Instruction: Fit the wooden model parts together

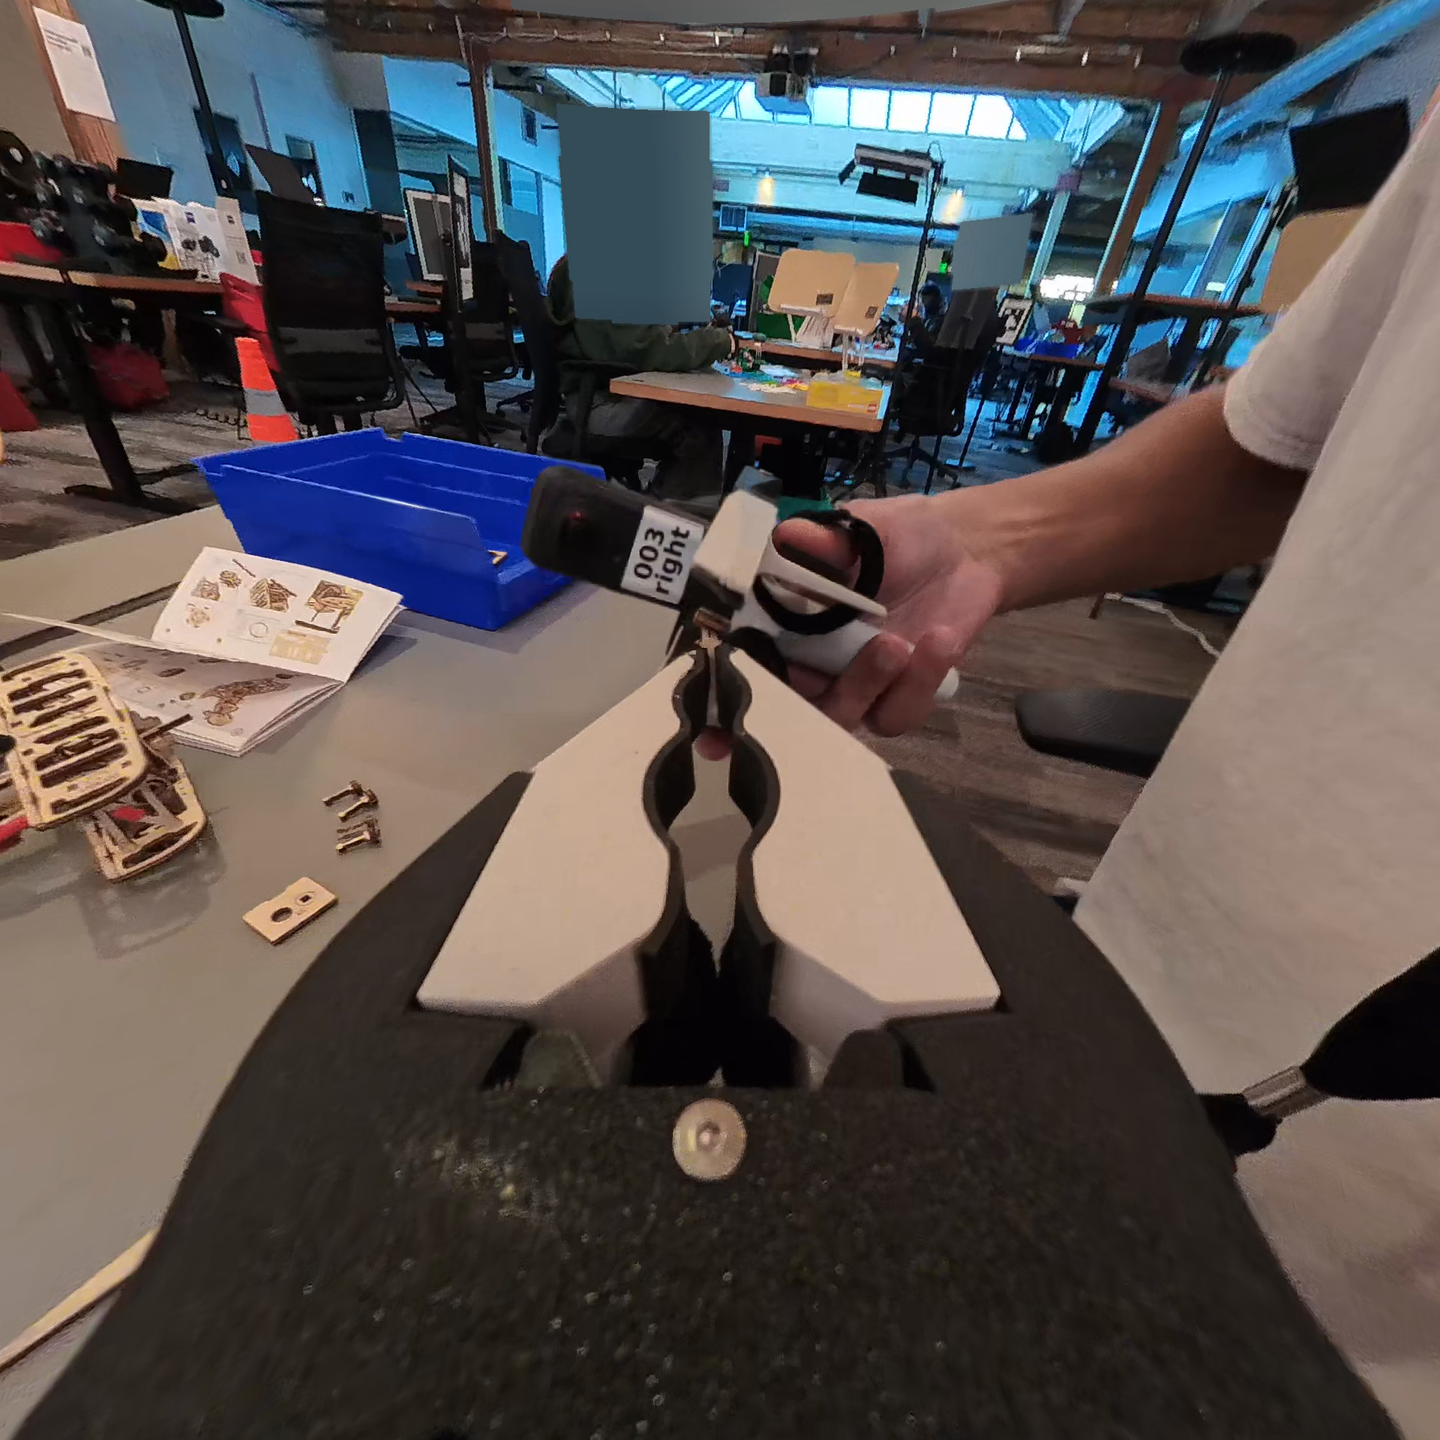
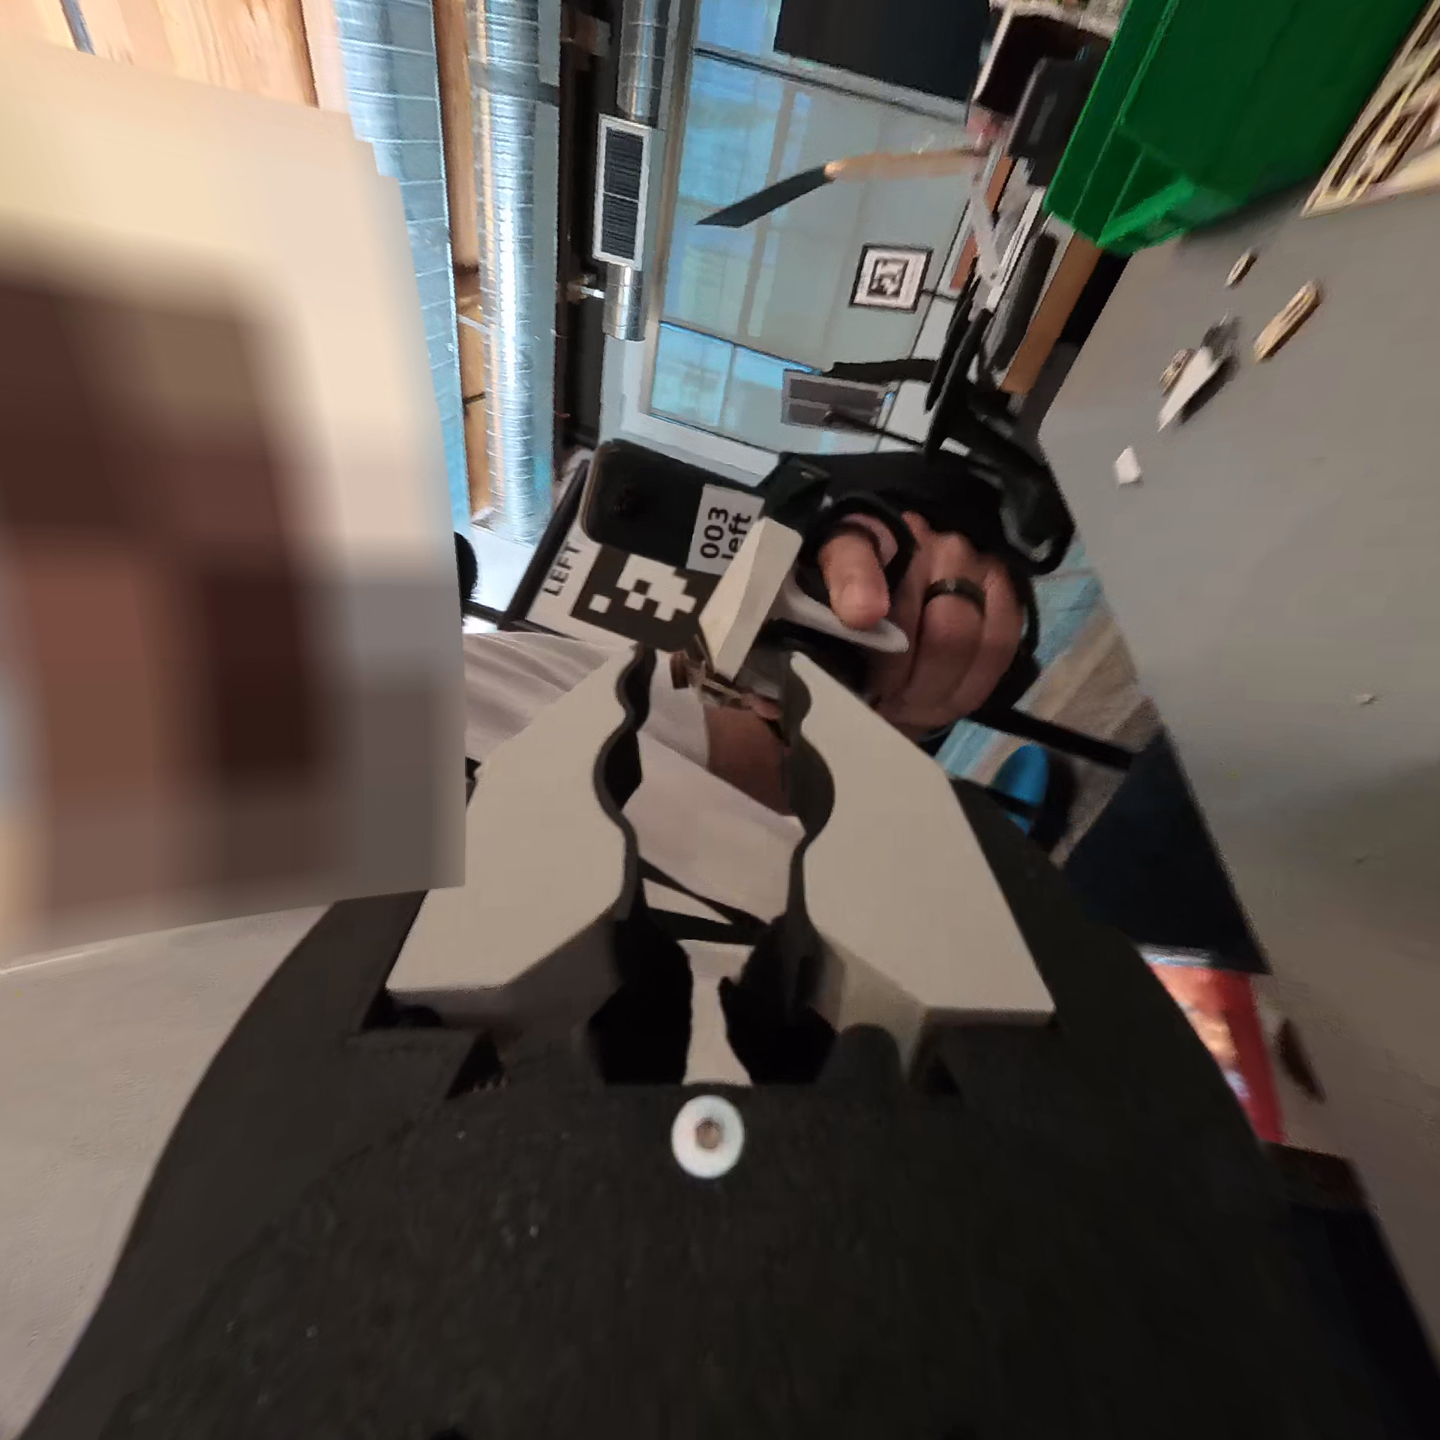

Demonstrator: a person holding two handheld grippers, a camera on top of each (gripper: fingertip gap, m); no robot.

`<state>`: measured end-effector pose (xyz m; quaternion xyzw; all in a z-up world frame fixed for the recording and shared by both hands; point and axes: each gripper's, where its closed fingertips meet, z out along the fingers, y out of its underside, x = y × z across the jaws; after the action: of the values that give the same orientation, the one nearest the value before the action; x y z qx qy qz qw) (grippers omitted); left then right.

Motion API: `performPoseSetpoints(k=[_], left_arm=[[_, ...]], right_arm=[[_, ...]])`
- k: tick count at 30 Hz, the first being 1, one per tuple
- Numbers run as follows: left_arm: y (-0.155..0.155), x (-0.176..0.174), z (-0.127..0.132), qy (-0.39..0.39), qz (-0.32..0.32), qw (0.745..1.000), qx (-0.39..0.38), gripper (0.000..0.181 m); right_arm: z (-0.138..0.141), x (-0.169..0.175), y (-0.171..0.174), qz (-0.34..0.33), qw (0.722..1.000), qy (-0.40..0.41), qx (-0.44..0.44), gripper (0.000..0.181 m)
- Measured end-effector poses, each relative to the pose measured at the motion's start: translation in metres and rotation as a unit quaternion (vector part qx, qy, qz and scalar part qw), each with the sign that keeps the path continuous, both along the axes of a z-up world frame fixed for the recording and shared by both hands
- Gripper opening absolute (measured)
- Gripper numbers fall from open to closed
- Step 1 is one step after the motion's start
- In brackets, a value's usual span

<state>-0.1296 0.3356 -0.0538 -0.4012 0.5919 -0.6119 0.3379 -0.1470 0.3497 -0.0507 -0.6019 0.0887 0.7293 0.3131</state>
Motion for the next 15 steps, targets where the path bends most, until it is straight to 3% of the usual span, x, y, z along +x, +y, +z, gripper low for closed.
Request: performPoseSetpoints(k=[5,7,9,11,15], left_arm=[[0.008,0.002,0.000,0.012,0.006,0.999,-0.043,0.000],[0.013,0.004,-0.001,0.022,0.009,0.997,-0.077,0.000],[0.018,0.006,-0.001,0.034,0.004,0.991,-0.127,0.000],[0.024,0.007,-0.001,0.040,0.001,0.983,-0.179,0.000],[0.026,0.010,-0.008,0.066,-0.008,0.971,-0.231,0.000]], right_arm=[[0.006,0.035,0.011,-0.064,0.996,-0.039,0.050,0.043],[0.006,0.047,0.013,-0.090,0.986,-0.102,0.097,0.042],[0.004,0.051,0.012,-0.103,0.957,-0.212,0.167,0.042],[-0.009,0.051,0.014,-0.111,0.891,-0.368,0.241,0.046],[-0.026,0.050,0.024,-0.155,0.693,-0.619,0.336,0.078]])
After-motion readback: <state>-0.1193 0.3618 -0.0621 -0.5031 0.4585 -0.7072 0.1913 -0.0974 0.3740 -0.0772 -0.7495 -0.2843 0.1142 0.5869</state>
